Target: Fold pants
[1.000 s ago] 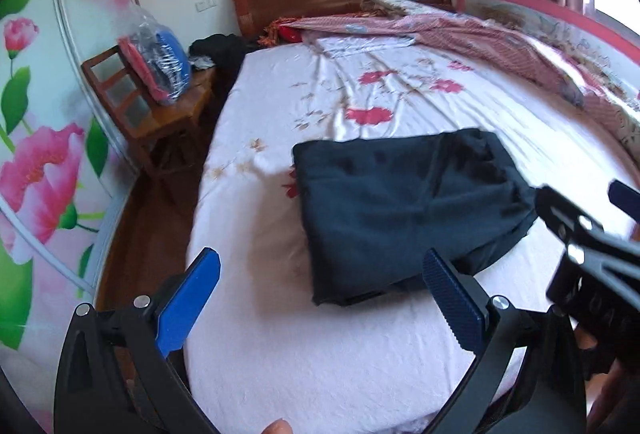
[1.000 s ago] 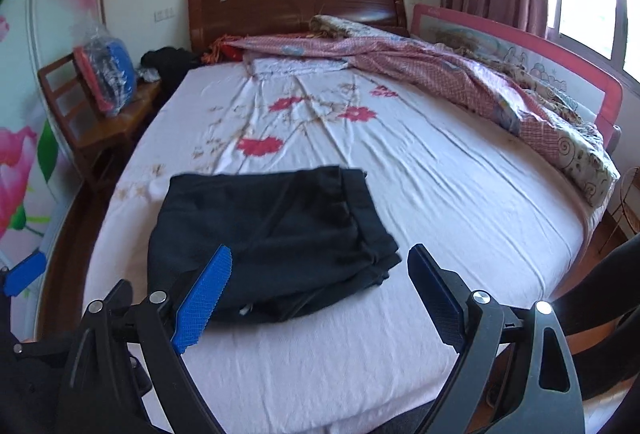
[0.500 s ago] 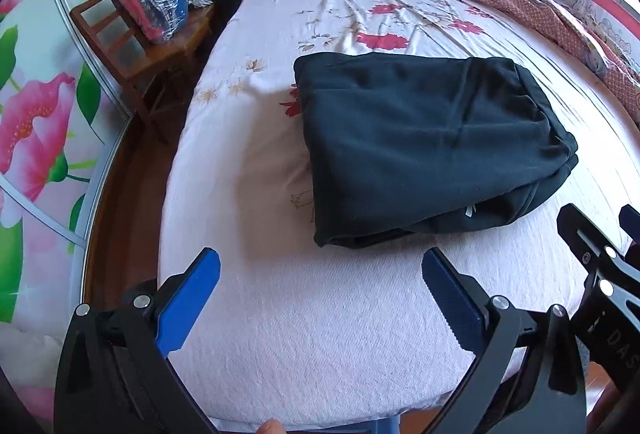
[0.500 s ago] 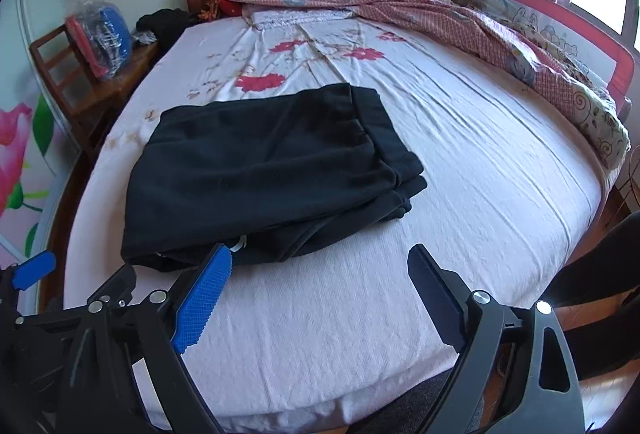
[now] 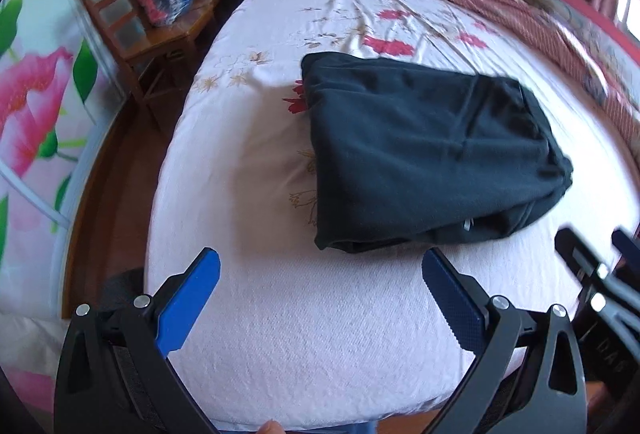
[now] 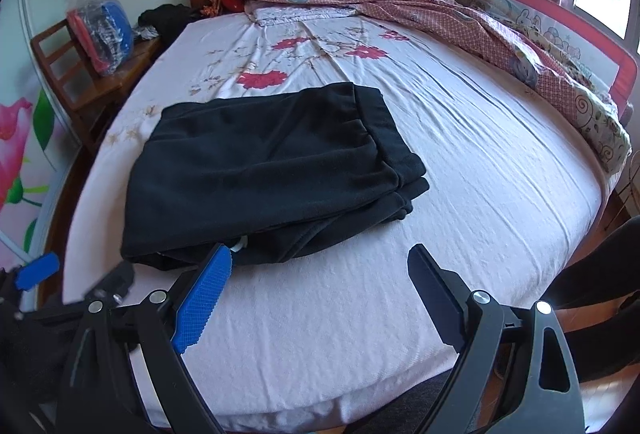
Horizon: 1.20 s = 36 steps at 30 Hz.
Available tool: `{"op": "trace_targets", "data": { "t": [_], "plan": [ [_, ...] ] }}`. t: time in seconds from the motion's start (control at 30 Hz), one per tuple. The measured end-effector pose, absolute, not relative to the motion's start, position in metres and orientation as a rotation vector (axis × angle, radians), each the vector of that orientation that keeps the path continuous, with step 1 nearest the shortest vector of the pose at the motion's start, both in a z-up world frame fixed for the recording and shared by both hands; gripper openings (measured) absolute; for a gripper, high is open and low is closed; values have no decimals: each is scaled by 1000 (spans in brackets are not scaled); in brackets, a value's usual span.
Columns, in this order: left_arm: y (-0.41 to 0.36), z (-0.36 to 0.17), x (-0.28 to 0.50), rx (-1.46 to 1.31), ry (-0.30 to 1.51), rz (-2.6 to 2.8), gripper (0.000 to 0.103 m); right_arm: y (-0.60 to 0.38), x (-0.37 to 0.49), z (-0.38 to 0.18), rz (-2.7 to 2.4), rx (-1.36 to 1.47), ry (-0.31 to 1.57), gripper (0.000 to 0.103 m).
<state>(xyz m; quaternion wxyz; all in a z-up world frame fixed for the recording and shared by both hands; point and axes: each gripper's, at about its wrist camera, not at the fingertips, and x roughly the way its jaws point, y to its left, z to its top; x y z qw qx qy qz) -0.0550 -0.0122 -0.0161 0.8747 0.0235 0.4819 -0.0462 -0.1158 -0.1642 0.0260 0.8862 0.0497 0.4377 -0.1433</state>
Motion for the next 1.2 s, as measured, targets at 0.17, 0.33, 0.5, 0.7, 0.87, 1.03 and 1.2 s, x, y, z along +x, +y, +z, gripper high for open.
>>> {"op": "trace_targets", "data": {
  "t": [0.17, 0.33, 0.5, 0.7, 0.87, 1.03, 1.2],
  "plan": [
    [-10, -22, -51, 52, 1028, -80, 101, -162, -116, 21, -285, 110, 923, 89],
    [-12, -21, -50, 63, 1017, -72, 101, -158, -114, 19, -273, 108, 928, 89],
    [-11, -26, -48, 72, 1040, -69, 101, -157, -112, 19, -260, 124, 928, 89],
    [-10, -27, -47, 70, 1048, -65, 101, -156, -112, 20, -265, 121, 927, 89],
    [-11, -28, -47, 77, 1054, -67, 101, -156, -112, 21, -261, 122, 926, 89],
    [-12, -27, -49, 90, 1050, -72, 101, -157, -112, 22, -262, 125, 923, 89],
    [-13, -27, -50, 95, 1049, -75, 101, -157, -110, 24, -255, 123, 920, 89]
  ]
}}
